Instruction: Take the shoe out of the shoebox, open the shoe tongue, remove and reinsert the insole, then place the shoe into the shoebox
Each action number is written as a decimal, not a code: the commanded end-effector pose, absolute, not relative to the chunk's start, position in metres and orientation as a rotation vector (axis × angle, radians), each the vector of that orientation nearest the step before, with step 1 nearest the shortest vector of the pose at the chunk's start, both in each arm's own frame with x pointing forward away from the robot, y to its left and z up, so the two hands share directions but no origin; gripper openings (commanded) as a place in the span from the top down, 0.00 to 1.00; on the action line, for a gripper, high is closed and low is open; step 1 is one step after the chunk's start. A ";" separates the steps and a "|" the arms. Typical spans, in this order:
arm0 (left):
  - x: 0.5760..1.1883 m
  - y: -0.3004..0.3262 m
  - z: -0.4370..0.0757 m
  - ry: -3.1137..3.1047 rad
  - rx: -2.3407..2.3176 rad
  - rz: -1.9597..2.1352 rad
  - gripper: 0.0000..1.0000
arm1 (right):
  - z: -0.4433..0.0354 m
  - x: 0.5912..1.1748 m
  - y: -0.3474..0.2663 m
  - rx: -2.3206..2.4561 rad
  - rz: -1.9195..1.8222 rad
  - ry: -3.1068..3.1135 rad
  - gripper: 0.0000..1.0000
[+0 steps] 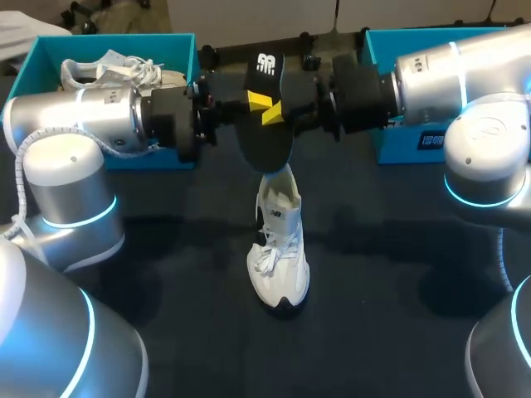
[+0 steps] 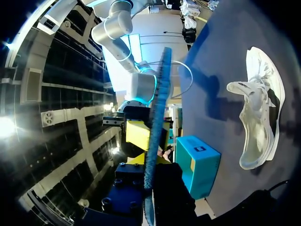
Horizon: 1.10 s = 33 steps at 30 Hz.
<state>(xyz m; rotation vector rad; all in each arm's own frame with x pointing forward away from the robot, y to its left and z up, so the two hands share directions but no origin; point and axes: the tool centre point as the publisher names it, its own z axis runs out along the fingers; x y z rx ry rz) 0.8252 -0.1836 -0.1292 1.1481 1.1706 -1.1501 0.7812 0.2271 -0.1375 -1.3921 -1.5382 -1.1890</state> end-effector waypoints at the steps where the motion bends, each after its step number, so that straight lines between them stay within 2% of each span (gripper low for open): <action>1: 0.826 -0.185 -0.130 1.168 1.148 -1.149 1.00 | -0.140 0.783 0.231 -1.389 -1.191 -1.539 1.00; 2: 0.827 -0.185 -0.130 1.170 1.148 -1.148 0.84 | -0.139 0.784 0.231 -1.387 -1.192 -1.541 1.00; 6: 0.828 -0.185 -0.129 1.169 1.156 -1.148 0.58 | -0.138 0.784 0.230 -1.383 -1.196 -1.545 1.00; 7: 0.828 -0.185 -0.129 1.169 1.158 -1.148 0.41 | -0.138 0.784 0.230 -1.383 -1.197 -1.546 1.00; 9: 0.828 -0.185 -0.128 1.168 1.162 -1.147 0.00 | -0.138 0.784 0.230 -1.380 -1.200 -1.548 1.00; 33: 0.838 -0.118 -0.138 1.299 1.238 -1.143 0.00 | -0.144 0.793 0.201 -1.352 -1.362 -1.653 1.00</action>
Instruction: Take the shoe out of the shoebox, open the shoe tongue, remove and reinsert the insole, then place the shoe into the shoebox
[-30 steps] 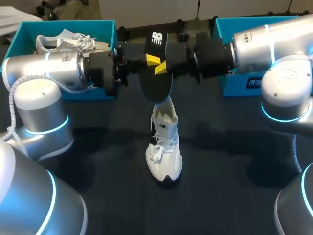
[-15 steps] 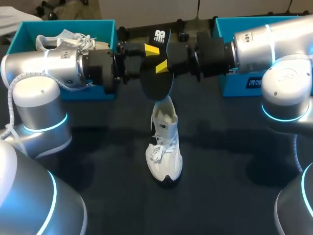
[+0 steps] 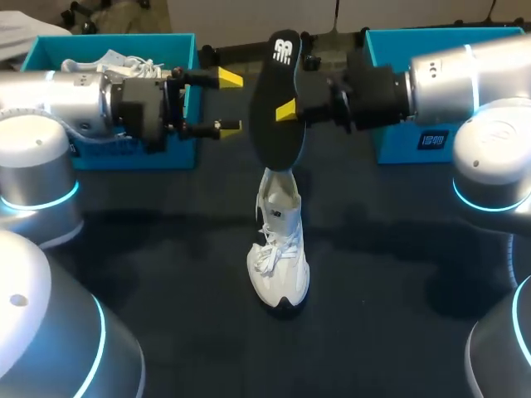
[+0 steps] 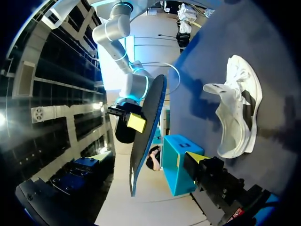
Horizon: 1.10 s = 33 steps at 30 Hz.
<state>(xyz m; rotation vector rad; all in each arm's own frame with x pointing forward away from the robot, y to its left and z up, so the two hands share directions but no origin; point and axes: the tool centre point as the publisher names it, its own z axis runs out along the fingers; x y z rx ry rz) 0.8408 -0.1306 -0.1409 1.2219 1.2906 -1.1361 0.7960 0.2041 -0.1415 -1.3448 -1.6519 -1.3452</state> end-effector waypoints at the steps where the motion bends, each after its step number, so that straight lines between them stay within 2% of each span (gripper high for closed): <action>1: 0.838 -0.114 -0.139 1.312 1.246 -1.152 0.00 | -0.144 0.794 0.200 -1.347 -1.373 -1.656 1.00; 12: 0.845 -0.092 -0.160 1.506 1.283 -1.297 0.00 | -0.139 0.806 0.200 -1.246 -1.487 -1.815 1.00; 33: 0.838 -0.089 -0.209 1.690 1.421 -1.238 0.00 | -0.125 0.812 0.216 -0.936 -1.680 -2.039 1.00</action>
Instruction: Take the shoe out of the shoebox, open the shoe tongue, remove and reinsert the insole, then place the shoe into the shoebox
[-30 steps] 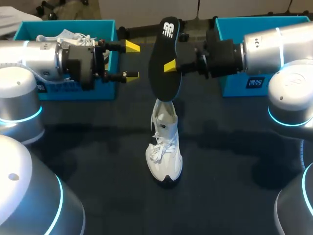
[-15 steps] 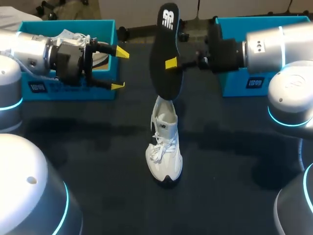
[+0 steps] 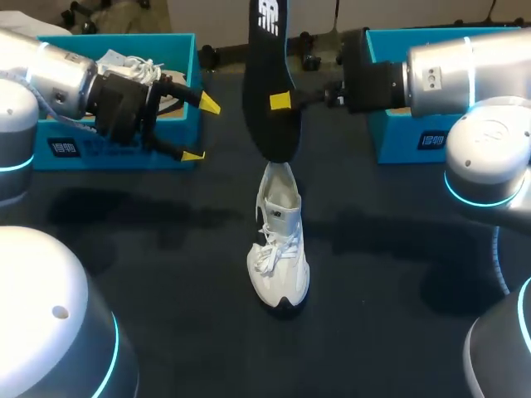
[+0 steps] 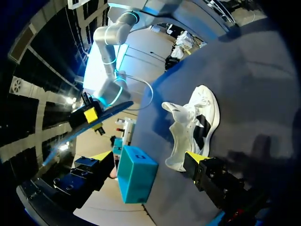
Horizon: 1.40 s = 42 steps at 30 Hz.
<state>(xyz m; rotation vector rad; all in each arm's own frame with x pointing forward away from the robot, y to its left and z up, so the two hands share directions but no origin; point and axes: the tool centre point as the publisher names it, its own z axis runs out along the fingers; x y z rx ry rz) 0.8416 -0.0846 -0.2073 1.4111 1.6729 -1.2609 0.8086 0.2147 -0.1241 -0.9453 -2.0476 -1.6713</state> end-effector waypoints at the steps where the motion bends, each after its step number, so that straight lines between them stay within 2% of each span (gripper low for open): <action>1: 0.838 -0.089 -0.209 1.690 1.421 -1.238 0.00 | -0.125 0.812 0.216 -0.936 -1.680 -2.039 1.00; 25: 0.838 -0.089 -0.209 1.690 1.421 -1.238 0.00 | -0.125 0.812 0.216 -0.936 -1.680 -2.039 1.00; 42: 0.826 -0.086 -0.212 1.853 1.276 -1.249 0.00 | -0.151 0.836 0.208 -0.682 -1.851 -2.179 1.00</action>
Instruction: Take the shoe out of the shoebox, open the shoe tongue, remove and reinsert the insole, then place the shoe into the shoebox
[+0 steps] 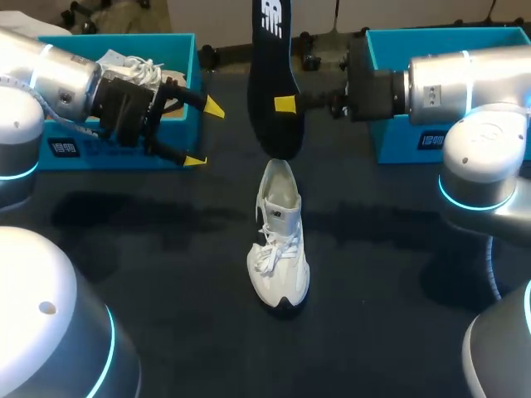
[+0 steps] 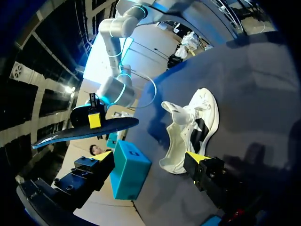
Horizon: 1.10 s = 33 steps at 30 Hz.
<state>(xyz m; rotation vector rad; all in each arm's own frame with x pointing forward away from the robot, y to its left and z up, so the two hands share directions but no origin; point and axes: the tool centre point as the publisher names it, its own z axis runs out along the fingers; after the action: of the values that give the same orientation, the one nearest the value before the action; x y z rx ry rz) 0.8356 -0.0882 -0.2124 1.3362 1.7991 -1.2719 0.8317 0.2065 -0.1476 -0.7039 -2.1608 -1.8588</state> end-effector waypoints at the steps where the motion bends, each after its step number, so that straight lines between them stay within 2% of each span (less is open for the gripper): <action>1: 0.826 -0.085 -0.213 1.872 1.254 -1.246 0.00 | -0.152 0.837 0.208 -0.670 -1.866 -2.185 1.00; 20: 0.816 -0.082 -0.247 2.385 0.893 -1.226 0.00 | -0.153 0.838 0.207 -0.671 -1.861 -2.191 1.00; 33: 0.820 -0.095 -0.278 2.511 0.795 -1.175 0.00 | -0.181 0.844 0.191 -0.658 -1.878 -2.209 1.00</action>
<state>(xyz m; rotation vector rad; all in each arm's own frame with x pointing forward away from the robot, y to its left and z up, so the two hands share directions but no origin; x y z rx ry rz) 0.8152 -0.0855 -0.2736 0.8006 2.4905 -1.1901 0.8434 0.1925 -0.1751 -0.6611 -2.2164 -1.8704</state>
